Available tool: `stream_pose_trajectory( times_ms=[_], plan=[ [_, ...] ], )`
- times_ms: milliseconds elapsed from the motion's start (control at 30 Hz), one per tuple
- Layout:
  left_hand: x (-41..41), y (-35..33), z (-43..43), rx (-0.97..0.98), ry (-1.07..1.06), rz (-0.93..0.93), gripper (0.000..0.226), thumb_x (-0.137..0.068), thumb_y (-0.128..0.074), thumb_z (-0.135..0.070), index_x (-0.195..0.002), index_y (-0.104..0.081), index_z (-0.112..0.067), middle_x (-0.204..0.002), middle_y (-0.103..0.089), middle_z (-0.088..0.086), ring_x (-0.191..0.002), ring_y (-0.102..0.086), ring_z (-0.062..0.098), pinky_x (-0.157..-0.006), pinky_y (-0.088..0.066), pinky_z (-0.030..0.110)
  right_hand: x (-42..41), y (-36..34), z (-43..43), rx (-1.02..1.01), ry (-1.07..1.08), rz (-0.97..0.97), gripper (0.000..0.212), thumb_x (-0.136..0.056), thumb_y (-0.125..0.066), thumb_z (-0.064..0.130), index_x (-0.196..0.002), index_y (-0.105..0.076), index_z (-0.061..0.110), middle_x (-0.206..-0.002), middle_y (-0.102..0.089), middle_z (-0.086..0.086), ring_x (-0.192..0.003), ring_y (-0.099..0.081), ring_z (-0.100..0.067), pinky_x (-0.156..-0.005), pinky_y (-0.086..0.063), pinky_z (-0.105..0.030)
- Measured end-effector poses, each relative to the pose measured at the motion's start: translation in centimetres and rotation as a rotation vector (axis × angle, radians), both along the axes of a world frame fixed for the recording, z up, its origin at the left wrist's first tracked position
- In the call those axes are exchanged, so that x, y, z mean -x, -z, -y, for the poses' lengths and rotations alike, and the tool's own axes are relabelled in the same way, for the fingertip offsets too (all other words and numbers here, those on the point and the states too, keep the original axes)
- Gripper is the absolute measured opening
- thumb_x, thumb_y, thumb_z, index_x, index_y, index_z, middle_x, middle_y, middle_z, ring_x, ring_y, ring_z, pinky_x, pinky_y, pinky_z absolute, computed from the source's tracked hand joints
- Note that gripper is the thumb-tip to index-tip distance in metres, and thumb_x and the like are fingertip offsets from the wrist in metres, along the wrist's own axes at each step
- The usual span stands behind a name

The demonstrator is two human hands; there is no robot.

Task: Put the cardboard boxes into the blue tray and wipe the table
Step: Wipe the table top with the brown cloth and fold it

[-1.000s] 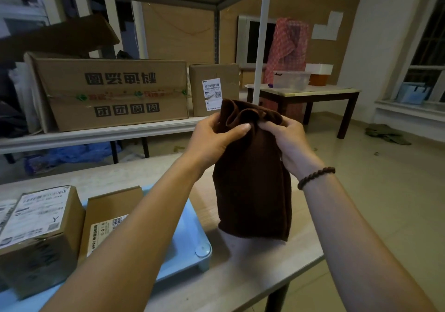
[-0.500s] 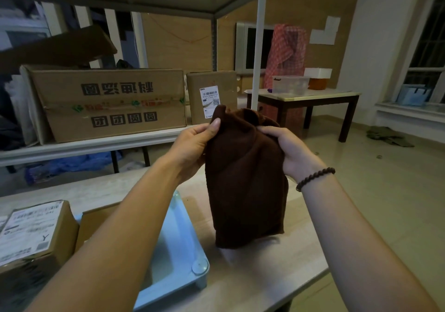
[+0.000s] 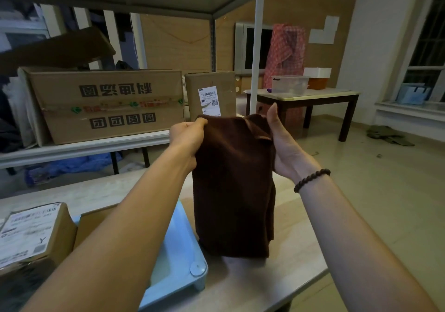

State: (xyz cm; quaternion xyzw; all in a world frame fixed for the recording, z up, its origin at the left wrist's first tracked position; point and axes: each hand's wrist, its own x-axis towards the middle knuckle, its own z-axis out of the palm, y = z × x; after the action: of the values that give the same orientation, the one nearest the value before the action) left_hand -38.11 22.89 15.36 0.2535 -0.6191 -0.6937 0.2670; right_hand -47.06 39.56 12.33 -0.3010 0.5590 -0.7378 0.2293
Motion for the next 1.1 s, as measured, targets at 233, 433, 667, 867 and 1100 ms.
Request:
stream_pose_trajectory(
  times_ms=[233, 433, 667, 867, 1100],
  plan=[
    [0.6, -0.4, 0.6, 0.071, -0.094, -0.023, 0.014, -0.093, -0.063, -0.025, -0.102, -0.068, -0.015, -0.095, -0.068, 0.006, -0.092, -0.064, 0.021, -0.085, -0.053, 0.036, -0.5, 0.5, 1.0, -0.132, 0.134, -0.046, 0.053, -0.079, -0.080, 0.012, -0.129, -0.064, 0.006, -0.120, -0.072, -0.011, -0.115, -0.068, -0.025, -0.097, -0.055, -0.037],
    [0.5, -0.7, 1.2, 0.228, 0.030, -0.051, 0.028, -0.099, -0.056, -0.023, -0.125, -0.061, -0.016, -0.104, -0.065, -0.003, -0.099, -0.061, 0.013, -0.078, -0.047, 0.025, 0.1, -0.8, 2.7, -0.106, 0.446, -0.021, 0.024, -0.092, -0.070, 0.013, -0.116, -0.072, 0.014, -0.106, -0.076, -0.003, -0.104, -0.070, -0.020, -0.092, -0.055, -0.037],
    [-1.1, -5.1, 1.2, 0.052, 0.295, -0.352, 0.024, -0.098, -0.055, -0.024, -0.121, -0.064, -0.022, -0.118, -0.071, 0.003, -0.110, -0.065, 0.022, -0.095, -0.051, 0.047, -0.4, -5.6, 1.7, 0.133, 0.424, -0.133, 0.023, -0.090, -0.072, 0.012, -0.113, -0.071, 0.015, -0.110, -0.077, -0.005, -0.105, -0.072, -0.019, -0.100, -0.053, -0.043],
    [-5.4, -4.5, 2.3, 0.225, 0.735, -0.105, 0.039, -0.098, -0.053, -0.028, -0.135, -0.058, -0.020, -0.134, -0.062, 0.009, -0.124, -0.059, 0.028, -0.103, -0.046, 0.050, -1.9, -5.2, -4.6, -0.091, 0.166, -0.241, 0.046, -0.074, -0.077, 0.012, -0.119, -0.069, 0.010, -0.118, -0.073, -0.012, -0.113, -0.068, -0.025, -0.096, -0.055, -0.042],
    [-5.2, 0.3, 2.7, 0.250, 0.715, 0.331, 0.025, -0.094, -0.057, -0.003, -0.119, -0.059, -0.003, -0.121, -0.066, 0.020, -0.102, -0.069, 0.027, -0.084, -0.060, 0.038, -1.6, -1.3, -5.8, -0.497, 0.076, -0.254, 0.039, -0.078, -0.080, 0.010, -0.116, -0.071, 0.009, -0.109, -0.075, -0.009, -0.104, -0.071, -0.020, -0.080, -0.056, -0.030]
  ],
)
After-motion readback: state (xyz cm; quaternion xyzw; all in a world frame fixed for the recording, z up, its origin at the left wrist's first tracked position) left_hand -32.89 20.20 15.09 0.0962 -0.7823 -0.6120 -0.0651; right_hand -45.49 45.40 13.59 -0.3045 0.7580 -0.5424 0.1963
